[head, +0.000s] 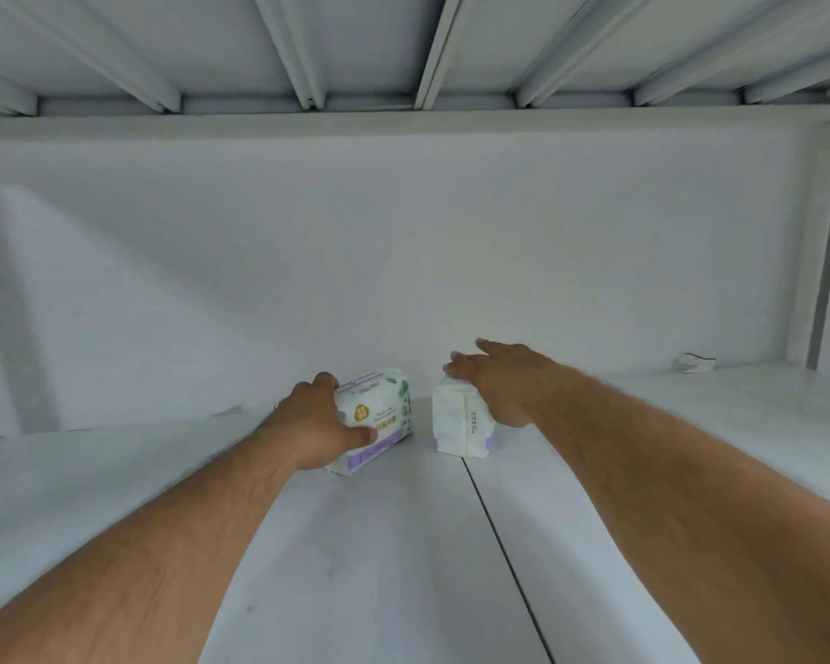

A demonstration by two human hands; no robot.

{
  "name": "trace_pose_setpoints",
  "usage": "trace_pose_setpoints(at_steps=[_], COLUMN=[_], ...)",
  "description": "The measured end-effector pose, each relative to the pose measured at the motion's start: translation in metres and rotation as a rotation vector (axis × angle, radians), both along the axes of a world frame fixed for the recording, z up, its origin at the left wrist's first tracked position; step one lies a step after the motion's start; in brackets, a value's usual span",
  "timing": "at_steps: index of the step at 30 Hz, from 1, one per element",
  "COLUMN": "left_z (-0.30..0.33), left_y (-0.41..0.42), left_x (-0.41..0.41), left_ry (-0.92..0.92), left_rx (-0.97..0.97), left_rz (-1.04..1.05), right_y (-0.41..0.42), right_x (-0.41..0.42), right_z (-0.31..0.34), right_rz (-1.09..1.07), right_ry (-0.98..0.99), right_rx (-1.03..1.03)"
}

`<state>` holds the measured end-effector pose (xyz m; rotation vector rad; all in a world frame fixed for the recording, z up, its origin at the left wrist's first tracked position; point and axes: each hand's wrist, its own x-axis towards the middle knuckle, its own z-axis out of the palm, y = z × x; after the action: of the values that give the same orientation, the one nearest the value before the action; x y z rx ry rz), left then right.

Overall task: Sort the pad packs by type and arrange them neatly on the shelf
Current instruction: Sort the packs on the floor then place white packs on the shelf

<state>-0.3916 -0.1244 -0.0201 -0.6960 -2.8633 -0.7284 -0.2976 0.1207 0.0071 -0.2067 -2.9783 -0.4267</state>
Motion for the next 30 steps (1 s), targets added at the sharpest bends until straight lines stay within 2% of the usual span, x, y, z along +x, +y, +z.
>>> trace_pose_setpoints(at_steps=[3,10,15,21,26,30], left_z=[0.008,0.030,0.029,0.027,0.034,0.039], left_y=[-0.012,-0.067,-0.079,-0.080,-0.107,-0.129], left_x=[0.002,0.023,0.035,0.071,0.123,0.171], left_ry=[-0.065,-0.184,-0.252,-0.237,-0.113,-0.103], left_rx=[0.007,-0.129,-0.066,0.106,0.077,0.070], left_rz=[-0.042,-0.053,-0.036,-0.008,0.080,0.119], right_y=[-0.005,-0.035,-0.040,-0.041,-0.044,-0.052], right_x=[-0.002,0.034,0.055,0.064,0.102,0.152], right_z=[0.012,0.044,0.046,0.029,0.027,0.034], right_rz=[0.011,0.045,-0.050,-0.046,0.026,0.056], right_ry=[-0.067,-0.103,-0.158,-0.129,-0.050,0.008], right_rx=[-0.076,-0.200,-0.362,-0.382,-0.406,-0.426])
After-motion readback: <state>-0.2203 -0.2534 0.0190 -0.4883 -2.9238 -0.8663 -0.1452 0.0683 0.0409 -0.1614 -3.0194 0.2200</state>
